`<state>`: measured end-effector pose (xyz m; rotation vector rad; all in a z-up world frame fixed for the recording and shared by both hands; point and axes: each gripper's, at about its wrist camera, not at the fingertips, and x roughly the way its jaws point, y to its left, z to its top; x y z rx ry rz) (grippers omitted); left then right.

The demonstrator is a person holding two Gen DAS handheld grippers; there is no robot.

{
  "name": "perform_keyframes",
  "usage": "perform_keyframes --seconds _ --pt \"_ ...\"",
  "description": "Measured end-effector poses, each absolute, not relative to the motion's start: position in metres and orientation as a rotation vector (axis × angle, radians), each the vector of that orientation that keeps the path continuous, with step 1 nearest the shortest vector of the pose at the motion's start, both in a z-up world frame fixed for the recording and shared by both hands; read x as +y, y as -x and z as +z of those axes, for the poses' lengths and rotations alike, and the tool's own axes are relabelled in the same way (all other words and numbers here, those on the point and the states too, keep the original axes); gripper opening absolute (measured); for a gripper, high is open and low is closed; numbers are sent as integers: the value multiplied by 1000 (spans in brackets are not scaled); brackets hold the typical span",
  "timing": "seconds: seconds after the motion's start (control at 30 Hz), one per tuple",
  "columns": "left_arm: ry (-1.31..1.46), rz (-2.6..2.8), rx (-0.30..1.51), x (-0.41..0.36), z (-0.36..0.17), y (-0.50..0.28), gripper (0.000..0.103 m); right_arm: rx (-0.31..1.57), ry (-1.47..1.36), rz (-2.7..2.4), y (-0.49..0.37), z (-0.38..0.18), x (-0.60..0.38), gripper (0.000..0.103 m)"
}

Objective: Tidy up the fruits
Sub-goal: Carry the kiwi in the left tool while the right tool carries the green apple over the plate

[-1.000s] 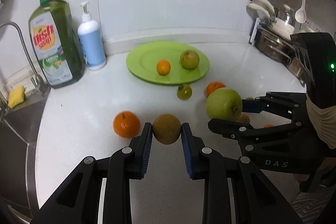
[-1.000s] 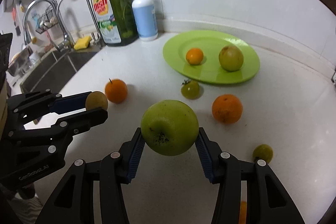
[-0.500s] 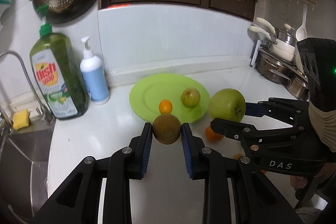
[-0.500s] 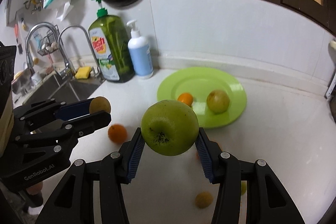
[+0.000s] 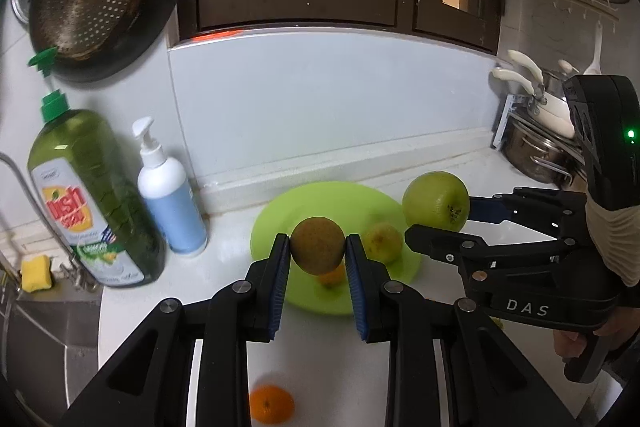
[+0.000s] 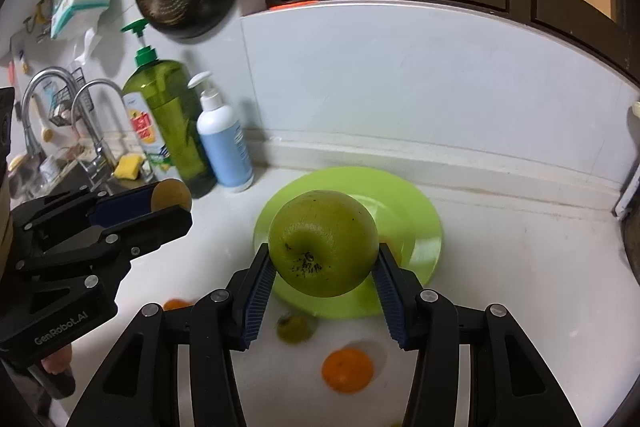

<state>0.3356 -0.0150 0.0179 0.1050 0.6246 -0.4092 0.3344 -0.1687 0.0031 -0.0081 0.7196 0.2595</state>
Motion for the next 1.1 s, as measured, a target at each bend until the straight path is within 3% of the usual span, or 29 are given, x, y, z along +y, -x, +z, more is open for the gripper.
perform_keyframes --seconds 0.4,1.1 --pt "-77 -415 717 -26 5 -405 28 791 -9 249 -402 -1 -183 50" --pt "-69 -433 930 -52 -56 -487 28 1009 -88 192 -479 -65 -209 50"
